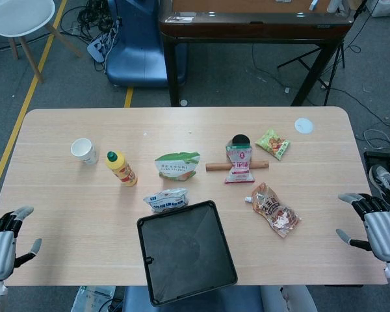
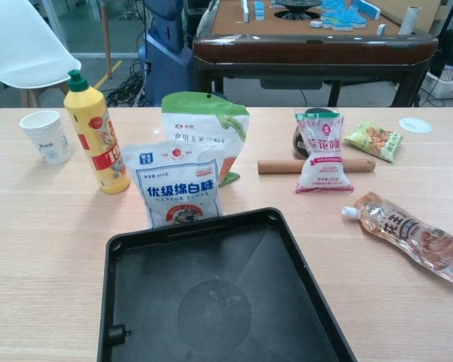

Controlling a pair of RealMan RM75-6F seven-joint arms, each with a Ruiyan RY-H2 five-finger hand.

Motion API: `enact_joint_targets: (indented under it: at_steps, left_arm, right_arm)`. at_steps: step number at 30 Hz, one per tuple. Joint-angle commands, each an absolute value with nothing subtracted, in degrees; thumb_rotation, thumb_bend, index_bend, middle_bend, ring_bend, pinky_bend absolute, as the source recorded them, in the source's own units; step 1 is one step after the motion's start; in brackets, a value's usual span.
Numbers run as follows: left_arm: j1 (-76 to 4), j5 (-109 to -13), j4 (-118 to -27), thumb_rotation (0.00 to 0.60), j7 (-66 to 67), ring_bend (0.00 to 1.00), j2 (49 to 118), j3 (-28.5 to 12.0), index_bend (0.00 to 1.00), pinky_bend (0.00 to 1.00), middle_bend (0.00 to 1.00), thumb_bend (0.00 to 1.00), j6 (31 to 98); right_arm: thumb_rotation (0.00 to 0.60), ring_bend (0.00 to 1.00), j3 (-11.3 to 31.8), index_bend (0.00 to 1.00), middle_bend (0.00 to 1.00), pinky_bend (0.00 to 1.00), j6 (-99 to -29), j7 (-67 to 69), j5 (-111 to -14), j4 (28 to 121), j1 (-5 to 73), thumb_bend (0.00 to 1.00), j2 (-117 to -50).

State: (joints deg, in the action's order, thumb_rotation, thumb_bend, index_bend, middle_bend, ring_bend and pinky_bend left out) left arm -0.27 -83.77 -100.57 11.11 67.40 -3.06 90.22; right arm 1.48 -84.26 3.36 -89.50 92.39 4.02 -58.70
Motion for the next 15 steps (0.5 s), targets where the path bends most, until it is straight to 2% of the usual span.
enact_joint_targets:
  at_steps: [1,15]
  left_arm:
    - [-0.3,-83.8,-100.7,0.600,11.2,0.16,67.4,-3.0,0.20,0.18,0.19,0.27,90.2]
    - [-1.4,-84.2,-100.3,0.600,7.6,0.16,67.1,-3.6,0.20,0.18,0.19,0.27,88.8]
  right_arm:
    - [0.600,0.20,1.5,0.24,0.26,0.21,-84.2,3.4,-89.4,92.3,4.0,0.19,-58.8]
    - [0.600,0.20,3.0,0.24,0.26,0.21,-87.6,2.6,-89.9,93.0,3.6,0.19,-57.8]
